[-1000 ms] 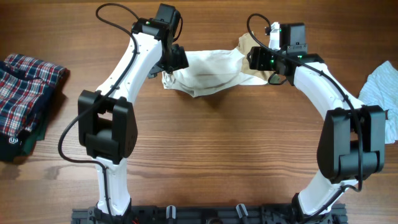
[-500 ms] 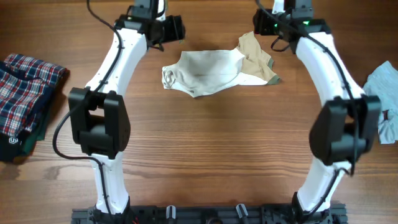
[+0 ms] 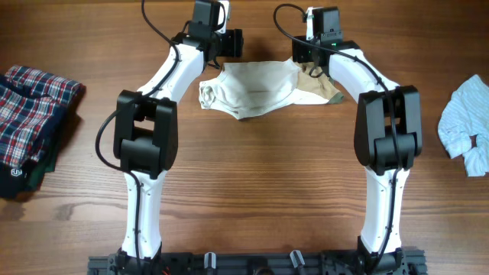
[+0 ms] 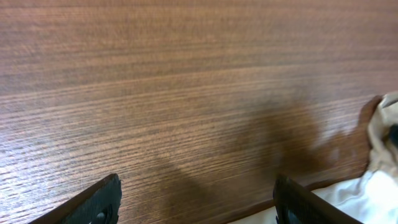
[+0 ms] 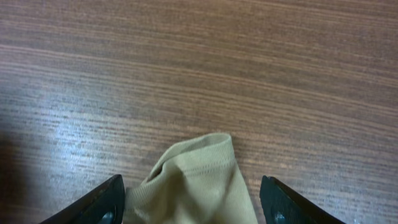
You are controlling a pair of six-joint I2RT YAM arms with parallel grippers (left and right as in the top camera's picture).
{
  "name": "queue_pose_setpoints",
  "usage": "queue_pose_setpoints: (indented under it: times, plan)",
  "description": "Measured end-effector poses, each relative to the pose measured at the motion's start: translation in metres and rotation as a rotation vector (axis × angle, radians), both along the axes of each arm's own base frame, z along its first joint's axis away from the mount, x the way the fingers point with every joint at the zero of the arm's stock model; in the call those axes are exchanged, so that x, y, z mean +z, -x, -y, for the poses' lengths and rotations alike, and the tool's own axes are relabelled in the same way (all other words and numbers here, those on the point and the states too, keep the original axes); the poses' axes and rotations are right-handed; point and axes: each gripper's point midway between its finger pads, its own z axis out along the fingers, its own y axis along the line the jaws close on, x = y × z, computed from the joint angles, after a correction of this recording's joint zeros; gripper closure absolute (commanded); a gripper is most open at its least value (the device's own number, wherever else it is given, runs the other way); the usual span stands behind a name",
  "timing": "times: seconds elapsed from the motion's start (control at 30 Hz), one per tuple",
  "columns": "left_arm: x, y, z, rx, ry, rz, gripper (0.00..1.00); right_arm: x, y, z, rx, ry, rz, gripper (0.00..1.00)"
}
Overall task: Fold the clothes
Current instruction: 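Release the garment and raise both grippers away, then grasp the folded garment's left and right ends with both grippers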
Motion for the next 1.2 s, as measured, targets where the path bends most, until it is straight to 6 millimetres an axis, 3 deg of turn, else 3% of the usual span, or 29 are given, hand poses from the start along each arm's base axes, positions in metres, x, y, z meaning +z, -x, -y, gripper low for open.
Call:
queue_pose_setpoints:
  times: [0.13, 0.57, 0.6, 0.67, 0.73, 0.8, 0.9, 1.0, 1.1, 1.2]
  plan:
    - [-0.026, 0.002, -0.003, -0.012, -0.028, -0.033, 0.24, 0.001, -0.003, 0.0, -0.002, -0.001, 0.016, 0.31]
    - [-0.045, 0.025, -0.013, -0.014, -0.072, -0.151, 0.36, -0.006, 0.0, 0.0, 0.0, 0.0, -0.007, 0.3]
    - [-0.046, 0.026, -0.013, -0.016, -0.076, -0.158, 0.39, -0.006, 0.001, 0.0, 0.0, 0.0, -0.009, 0.32]
    - [-0.047, 0.03, -0.014, -0.021, -0.085, -0.176, 0.45, -0.007, 0.002, 0.0, 0.0, 0.001, -0.014, 0.47]
    - [-0.048, 0.032, -0.015, -0.022, -0.092, -0.186, 0.48, -0.007, 0.002, 0.0, -0.002, -0.001, -0.019, 0.53]
    - [-0.048, 0.033, -0.016, -0.021, -0.094, -0.191, 0.48, -0.008, 0.003, 0.0, -0.004, -0.003, -0.02, 0.52]
    - [-0.049, 0.035, -0.017, -0.022, -0.096, -0.2, 0.47, -0.008, 0.003, 0.0, -0.005, -0.002, -0.022, 0.44]
    - [-0.049, 0.035, -0.017, -0.022, -0.096, -0.2, 0.48, -0.012, 0.002, 0.0, -0.005, -0.003, -0.022, 0.44]
    - [-0.049, 0.035, -0.017, -0.022, -0.1, -0.204, 0.67, -0.021, 0.001, -0.001, -0.008, -0.009, -0.028, 0.62]
    - [-0.05, 0.037, -0.018, -0.023, -0.106, -0.21, 0.89, -0.021, 0.001, 0.001, -0.014, -0.012, -0.027, 0.68]
